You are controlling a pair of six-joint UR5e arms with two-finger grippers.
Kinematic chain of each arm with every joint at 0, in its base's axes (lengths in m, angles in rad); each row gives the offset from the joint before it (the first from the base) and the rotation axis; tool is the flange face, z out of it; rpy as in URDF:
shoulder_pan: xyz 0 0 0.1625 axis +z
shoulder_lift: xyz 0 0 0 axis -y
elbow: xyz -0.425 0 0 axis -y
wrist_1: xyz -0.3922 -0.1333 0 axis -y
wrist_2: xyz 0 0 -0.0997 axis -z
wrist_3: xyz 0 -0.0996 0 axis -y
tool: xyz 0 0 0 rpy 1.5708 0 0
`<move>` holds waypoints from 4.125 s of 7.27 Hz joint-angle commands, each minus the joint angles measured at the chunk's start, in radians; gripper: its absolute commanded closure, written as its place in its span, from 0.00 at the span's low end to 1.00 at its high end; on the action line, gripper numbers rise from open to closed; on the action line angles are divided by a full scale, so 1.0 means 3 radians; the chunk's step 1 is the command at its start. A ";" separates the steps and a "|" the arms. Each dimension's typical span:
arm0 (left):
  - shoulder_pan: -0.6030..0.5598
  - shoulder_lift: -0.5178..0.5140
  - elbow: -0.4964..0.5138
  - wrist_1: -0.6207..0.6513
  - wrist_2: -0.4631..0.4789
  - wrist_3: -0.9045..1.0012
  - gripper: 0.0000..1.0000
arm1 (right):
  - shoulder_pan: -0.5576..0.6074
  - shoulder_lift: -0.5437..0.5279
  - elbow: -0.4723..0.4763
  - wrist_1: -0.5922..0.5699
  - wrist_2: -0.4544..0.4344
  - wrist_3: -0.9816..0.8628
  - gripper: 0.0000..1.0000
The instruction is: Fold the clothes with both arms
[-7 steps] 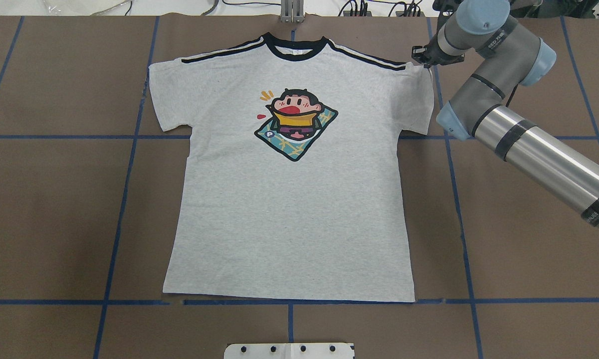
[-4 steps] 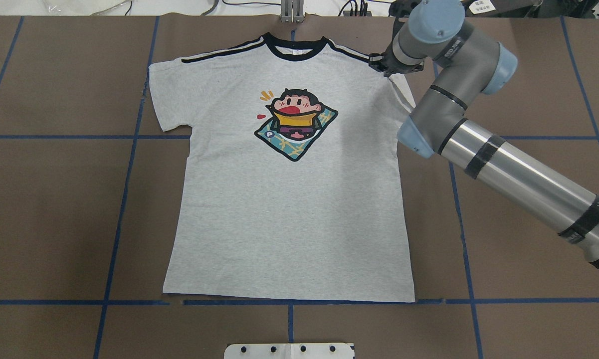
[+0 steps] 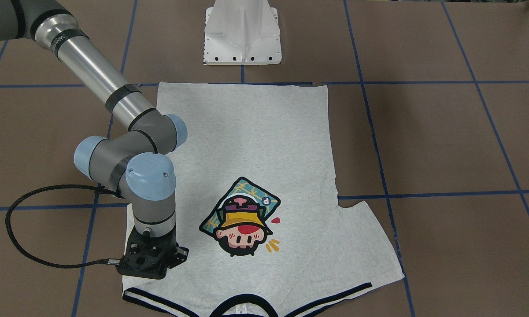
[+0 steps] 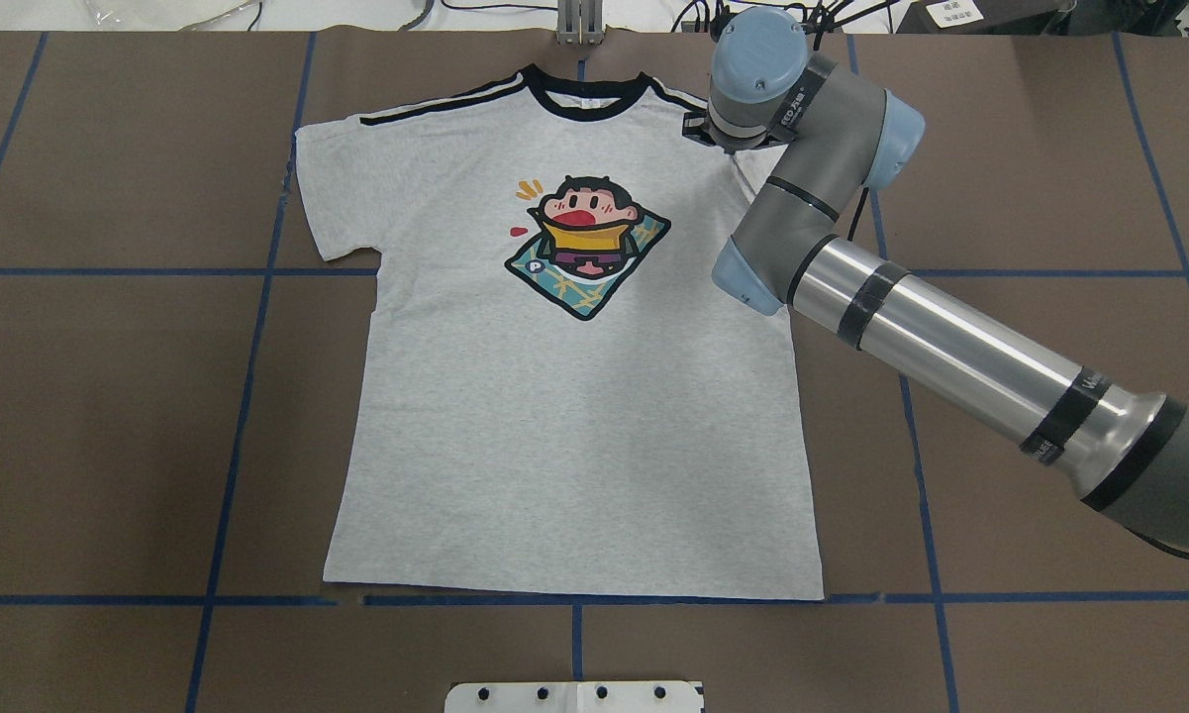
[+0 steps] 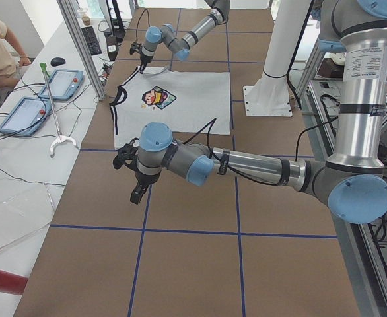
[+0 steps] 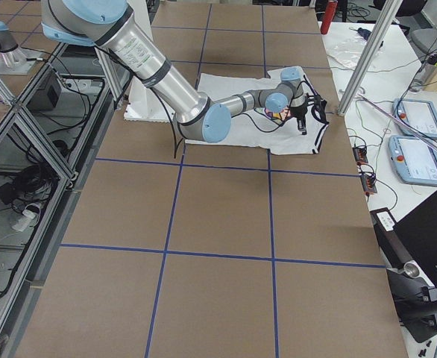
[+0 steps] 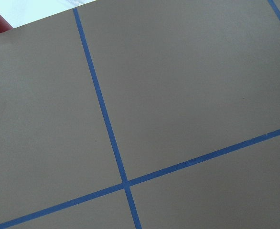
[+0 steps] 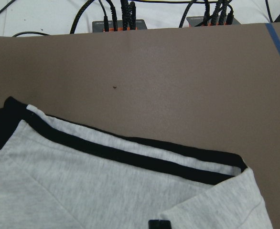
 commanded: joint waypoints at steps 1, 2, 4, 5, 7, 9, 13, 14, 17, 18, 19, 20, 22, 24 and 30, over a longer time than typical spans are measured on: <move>0.0000 0.0004 -0.0027 0.0005 0.0001 -0.0004 0.00 | 0.0099 0.0252 -0.0320 0.0033 -0.0044 0.0007 1.00; 0.0000 0.0004 -0.0037 0.0005 0.0001 -0.0004 0.00 | 0.0099 0.0299 -0.0407 0.0053 -0.0038 0.0007 1.00; 0.0000 0.0004 -0.0037 0.0005 0.0001 -0.0004 0.00 | 0.0094 0.0299 -0.0611 0.0277 -0.0038 0.0007 1.00; 0.0000 0.0004 -0.0037 0.0000 -0.0004 -0.0014 0.00 | 0.0089 0.0304 -0.0612 0.0283 -0.0028 0.0007 0.51; 0.0026 -0.0006 0.0009 -0.0015 -0.0010 -0.0014 0.00 | 0.0089 0.0330 -0.0551 0.0283 0.0053 0.0001 0.00; 0.0178 -0.0113 0.0110 -0.0142 -0.0015 -0.0273 0.00 | 0.0256 0.0264 -0.0175 0.0212 0.0430 0.0017 0.00; 0.0888 -0.1114 0.1137 -0.0664 -0.0193 -0.1623 0.00 | 0.0946 -0.1067 0.1680 -0.0254 0.1885 -0.0024 0.00; 0.1113 -0.1303 0.1311 -0.0730 -0.0189 -0.1802 0.00 | 0.1084 -0.1446 0.2099 -0.0244 0.2117 -0.0029 0.00; 0.1410 -0.1774 0.2261 -0.2132 0.0207 -0.2997 0.01 | 0.1295 -0.2225 0.2837 -0.0228 0.2365 -0.0182 0.00; 0.1503 -0.1963 0.2593 -0.2350 0.0413 -0.3026 0.01 | 0.1296 -0.2475 0.3087 -0.0228 0.2314 -0.0289 0.00; 0.1514 -0.2137 0.2793 -0.2352 0.0435 -0.3092 0.01 | 0.1296 -0.2563 0.3181 -0.0223 0.2278 -0.0300 0.00; 0.1524 -0.2386 0.3124 -0.2438 0.0445 -0.3098 0.02 | 0.1296 -0.2579 0.3192 -0.0218 0.2217 -0.0305 0.00; 0.1652 -0.2552 0.3464 -0.2700 0.0680 -0.3113 0.16 | 0.1290 -0.2610 0.3152 -0.0106 0.2084 -0.0356 0.00; 0.1703 -0.2644 0.3613 -0.2730 0.0788 -0.3118 0.48 | 0.1290 -0.2707 0.3161 -0.0044 0.2089 -0.0356 0.00; 0.1713 -0.2737 0.3813 -0.2802 0.0890 -0.3118 1.00 | 0.1285 -0.2707 0.3136 -0.0024 0.2079 -0.0356 0.00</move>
